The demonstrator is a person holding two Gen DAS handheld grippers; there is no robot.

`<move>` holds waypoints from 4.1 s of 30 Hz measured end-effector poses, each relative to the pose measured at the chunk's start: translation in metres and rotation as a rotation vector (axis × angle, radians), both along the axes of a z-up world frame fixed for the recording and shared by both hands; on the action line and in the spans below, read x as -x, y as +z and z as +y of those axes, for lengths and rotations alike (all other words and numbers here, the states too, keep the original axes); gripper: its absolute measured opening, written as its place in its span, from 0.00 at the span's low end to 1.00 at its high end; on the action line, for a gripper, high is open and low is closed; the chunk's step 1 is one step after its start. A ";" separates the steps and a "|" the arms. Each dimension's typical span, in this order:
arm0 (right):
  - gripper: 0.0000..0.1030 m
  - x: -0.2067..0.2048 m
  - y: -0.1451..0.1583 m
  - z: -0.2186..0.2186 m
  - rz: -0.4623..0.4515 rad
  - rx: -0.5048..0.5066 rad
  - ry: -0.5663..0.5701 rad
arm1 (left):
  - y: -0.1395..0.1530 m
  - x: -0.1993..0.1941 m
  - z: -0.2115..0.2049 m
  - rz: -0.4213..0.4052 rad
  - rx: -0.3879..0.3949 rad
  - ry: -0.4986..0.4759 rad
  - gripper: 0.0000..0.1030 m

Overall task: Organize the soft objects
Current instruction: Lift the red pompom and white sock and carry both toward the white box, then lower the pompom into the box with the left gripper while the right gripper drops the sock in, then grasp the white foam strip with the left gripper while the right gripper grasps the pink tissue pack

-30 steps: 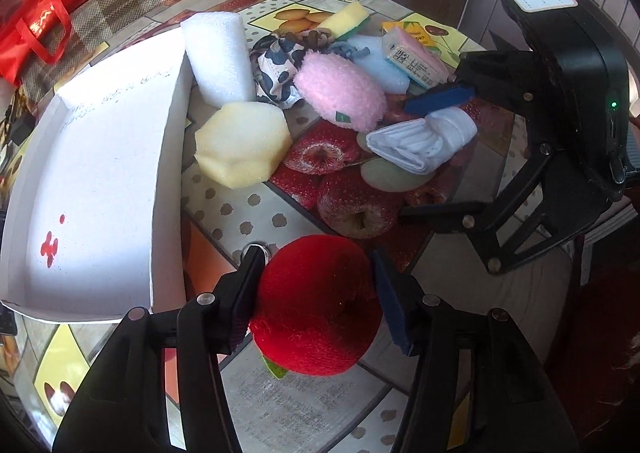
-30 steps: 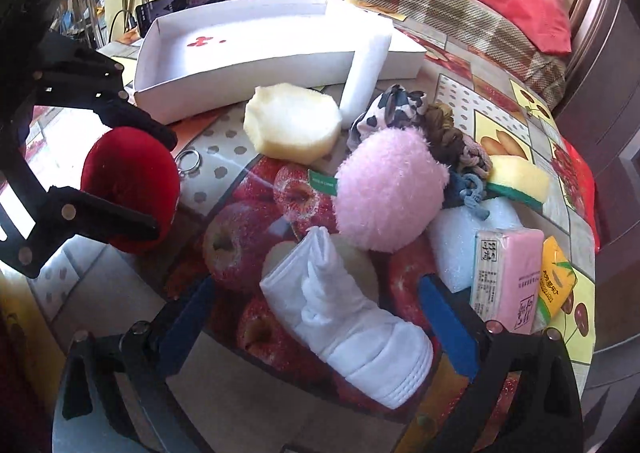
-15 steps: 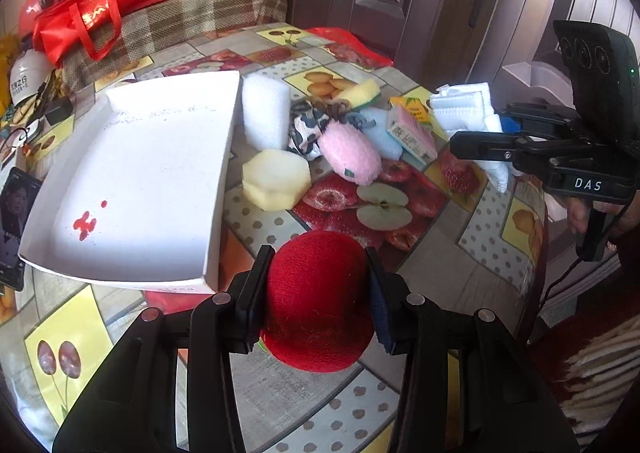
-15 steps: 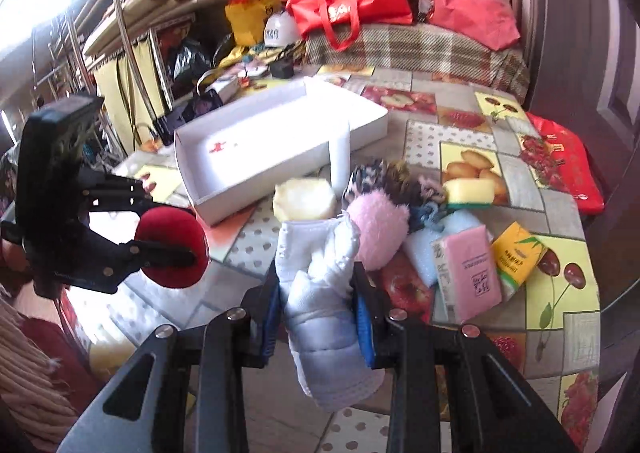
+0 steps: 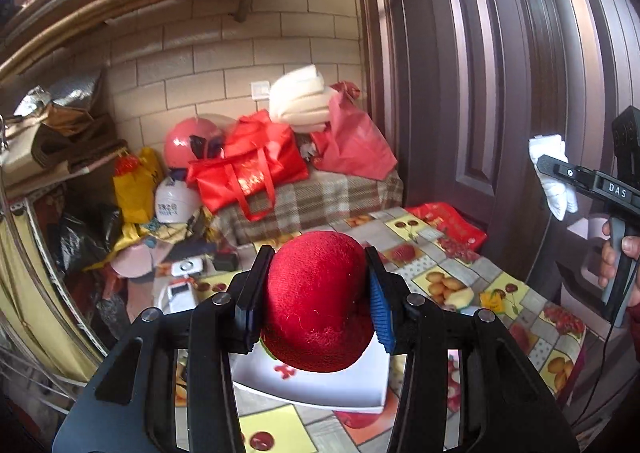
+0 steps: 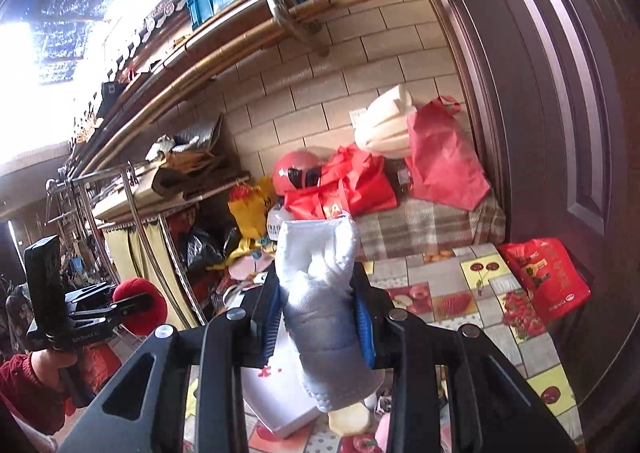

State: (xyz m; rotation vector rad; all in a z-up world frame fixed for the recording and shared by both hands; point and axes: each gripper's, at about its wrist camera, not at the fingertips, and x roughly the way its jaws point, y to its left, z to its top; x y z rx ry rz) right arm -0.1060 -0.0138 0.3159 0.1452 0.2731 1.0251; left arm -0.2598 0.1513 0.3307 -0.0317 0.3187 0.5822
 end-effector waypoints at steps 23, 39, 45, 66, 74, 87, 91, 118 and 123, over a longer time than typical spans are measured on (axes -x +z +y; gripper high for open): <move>0.31 0.015 0.040 0.037 -0.064 -0.142 0.066 | 0.078 0.045 0.038 -0.245 -0.035 0.048 0.42; 0.31 -0.011 0.010 0.076 0.028 -0.066 0.111 | 0.051 0.012 0.073 -0.213 0.049 0.048 0.43; 0.31 -0.019 0.000 0.093 0.062 -0.031 0.122 | 0.041 0.001 0.084 -0.196 0.070 0.050 0.43; 0.31 -0.074 -0.139 0.195 0.300 0.290 0.180 | -0.120 -0.110 0.158 0.078 0.308 0.049 0.45; 0.37 -0.080 -0.206 0.219 0.392 0.459 0.194 | -0.224 -0.149 0.174 0.251 0.484 0.092 0.51; 1.00 -0.008 -0.265 0.242 0.164 0.732 0.331 | -0.242 -0.065 0.140 0.118 0.478 0.296 0.96; 1.00 0.009 -0.288 0.244 0.176 0.821 0.385 | -0.241 -0.035 0.135 0.096 0.505 0.329 0.96; 1.00 -0.073 -0.215 -0.074 0.356 0.388 -0.381 | -0.210 -0.182 -0.002 0.329 0.188 -0.257 0.96; 1.00 -0.073 -0.221 -0.109 0.418 0.341 -0.420 | -0.229 -0.234 -0.046 0.473 -0.129 -0.336 0.96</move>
